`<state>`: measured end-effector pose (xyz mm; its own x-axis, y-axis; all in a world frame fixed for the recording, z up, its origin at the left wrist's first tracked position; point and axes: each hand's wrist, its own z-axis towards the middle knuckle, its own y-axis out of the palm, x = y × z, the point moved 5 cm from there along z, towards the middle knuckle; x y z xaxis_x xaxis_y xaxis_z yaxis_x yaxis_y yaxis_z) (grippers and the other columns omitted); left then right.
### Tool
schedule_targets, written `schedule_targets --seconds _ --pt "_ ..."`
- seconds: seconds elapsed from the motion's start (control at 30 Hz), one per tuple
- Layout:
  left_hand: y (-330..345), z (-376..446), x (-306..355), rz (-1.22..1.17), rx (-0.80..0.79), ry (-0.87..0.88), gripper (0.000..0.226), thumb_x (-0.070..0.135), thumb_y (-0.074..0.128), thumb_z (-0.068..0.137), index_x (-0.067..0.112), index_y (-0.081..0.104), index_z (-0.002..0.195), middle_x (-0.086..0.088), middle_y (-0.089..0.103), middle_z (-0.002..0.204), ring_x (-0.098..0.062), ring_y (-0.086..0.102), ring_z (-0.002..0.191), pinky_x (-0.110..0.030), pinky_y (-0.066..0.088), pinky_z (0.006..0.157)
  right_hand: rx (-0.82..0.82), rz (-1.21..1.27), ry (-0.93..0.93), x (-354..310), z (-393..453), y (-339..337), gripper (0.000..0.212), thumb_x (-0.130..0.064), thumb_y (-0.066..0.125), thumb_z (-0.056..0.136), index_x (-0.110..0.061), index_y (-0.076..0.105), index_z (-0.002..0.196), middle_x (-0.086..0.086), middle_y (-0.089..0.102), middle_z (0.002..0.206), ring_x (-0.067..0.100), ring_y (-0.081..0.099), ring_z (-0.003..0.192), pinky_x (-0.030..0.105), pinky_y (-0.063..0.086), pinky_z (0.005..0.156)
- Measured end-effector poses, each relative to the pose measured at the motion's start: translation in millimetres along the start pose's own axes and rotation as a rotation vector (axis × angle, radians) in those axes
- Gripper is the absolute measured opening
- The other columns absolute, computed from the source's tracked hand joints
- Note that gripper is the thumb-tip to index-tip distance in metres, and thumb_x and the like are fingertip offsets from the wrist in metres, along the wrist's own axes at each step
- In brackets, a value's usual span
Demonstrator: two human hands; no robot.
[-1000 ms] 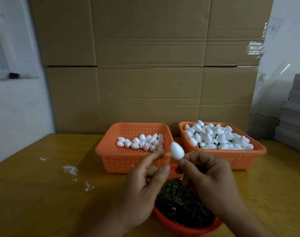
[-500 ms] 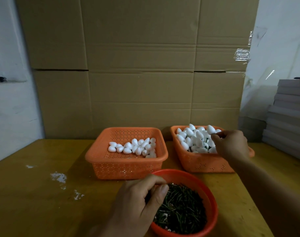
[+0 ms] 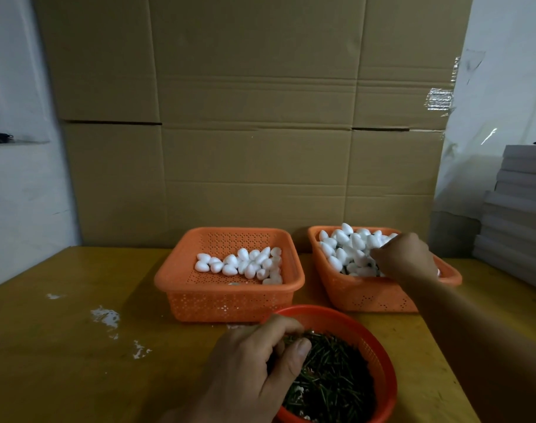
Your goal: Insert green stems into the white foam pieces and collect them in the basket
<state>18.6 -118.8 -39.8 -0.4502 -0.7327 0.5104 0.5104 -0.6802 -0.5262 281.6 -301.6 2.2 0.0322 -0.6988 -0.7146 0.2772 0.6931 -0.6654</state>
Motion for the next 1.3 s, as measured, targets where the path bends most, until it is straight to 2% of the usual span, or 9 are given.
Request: schedule_targets --seconds 0.13,0.27,0.4,0.53,0.63,0.77,1.07,1.2,1.3 --pt "1 -1 1 -0.003 0.003 0.019 0.037 0.064 0.044 0.096 0.035 0.064 0.107 0.011 0.063 0.072 -0.007 0.064 0.068 -0.034 0.051 0.058 -0.028 -0.02 0.015 1 -1 0 0.038 -0.049 0.06 0.087 -0.012 0.061 0.081 0.011 0.067 0.085 0.032 0.065 0.09 0.05 0.052 0.091" --pt "3 -1 1 0.01 0.005 0.038 0.031 0.065 0.042 0.096 0.04 0.055 0.11 0.01 0.061 0.069 -0.008 0.063 0.065 -0.032 0.049 0.056 -0.013 0.021 -0.071 1 -3 -3 0.022 -0.025 0.062 0.085 -0.01 0.068 0.071 0.009 0.066 0.067 0.026 0.063 0.066 0.034 0.048 0.063" --pt "3 -2 1 -0.005 0.001 0.041 0.022 0.061 0.045 0.097 0.04 0.052 0.1 0.013 0.056 0.063 -0.008 0.058 0.058 -0.025 0.043 0.052 0.052 0.1 -0.147 5 -8 -8 0.03 -0.016 0.059 0.084 -0.009 0.062 0.055 0.007 0.056 0.05 0.021 0.049 0.049 0.03 0.037 0.053" --pt "-1 -1 4 -0.024 0.049 0.048 0.025 0.049 0.051 0.098 0.032 0.048 0.081 0.013 0.049 0.058 -0.008 0.05 0.05 -0.025 0.038 0.047 0.077 0.253 -0.236 1 -23 -15 0.022 -0.011 0.054 0.09 0.0 0.071 0.083 0.016 0.067 0.068 0.033 0.058 0.054 0.038 0.045 0.053" --pt "-6 0 5 0.002 0.117 0.057 0.035 0.042 0.052 0.098 0.029 0.038 0.069 0.011 0.042 0.055 -0.007 0.043 0.047 -0.033 0.037 0.043 0.037 0.384 -0.281 -6 -48 -25 0.027 -0.007 0.05 0.093 -0.014 0.075 0.096 0.002 0.07 0.071 0.018 0.057 0.05 0.032 0.043 0.046" --pt "-15 3 0 0.043 0.158 0.011 0.037 0.041 0.051 0.097 0.032 0.036 0.064 0.016 0.041 0.056 -0.004 0.041 0.048 -0.021 0.032 0.044 -0.077 0.576 -0.328 -16 -99 -38 0.039 -0.002 0.047 0.095 -0.028 0.073 0.085 -0.009 0.073 0.07 0.022 0.062 0.068 0.037 0.048 0.057" --pt "-44 29 -24 0.122 0.292 -0.146 0.025 0.018 0.059 0.098 0.022 0.05 0.075 0.004 0.053 0.059 -0.017 0.05 0.051 -0.023 0.035 0.043 -0.258 0.328 -0.552 -3 -155 -12 0.027 -0.009 0.062 0.091 -0.033 0.074 0.094 -0.014 0.074 0.074 -0.002 0.067 0.067 0.015 0.045 0.058" --pt "-57 69 -51 0.251 0.236 -0.306 0.018 0.017 0.054 0.101 0.017 0.056 0.083 0.007 0.058 0.069 -0.012 0.055 0.064 -0.034 0.04 0.058 -0.259 0.305 -0.58 -4 -158 -9 0.024 -0.008 0.064 0.09 -0.027 0.077 0.099 -0.013 0.074 0.075 -0.002 0.063 0.056 0.011 0.042 0.048" --pt "-56 101 -77 0.381 0.06 -0.451 0.017 0.013 0.049 0.1 0.017 0.065 0.096 0.008 0.061 0.084 -0.012 0.056 0.076 -0.023 0.037 0.058 -0.264 0.318 -0.585 -4 -160 -9 0.024 -0.007 0.064 0.09 -0.026 0.077 0.098 -0.011 0.074 0.075 -0.001 0.057 0.045 0.011 0.038 0.042"
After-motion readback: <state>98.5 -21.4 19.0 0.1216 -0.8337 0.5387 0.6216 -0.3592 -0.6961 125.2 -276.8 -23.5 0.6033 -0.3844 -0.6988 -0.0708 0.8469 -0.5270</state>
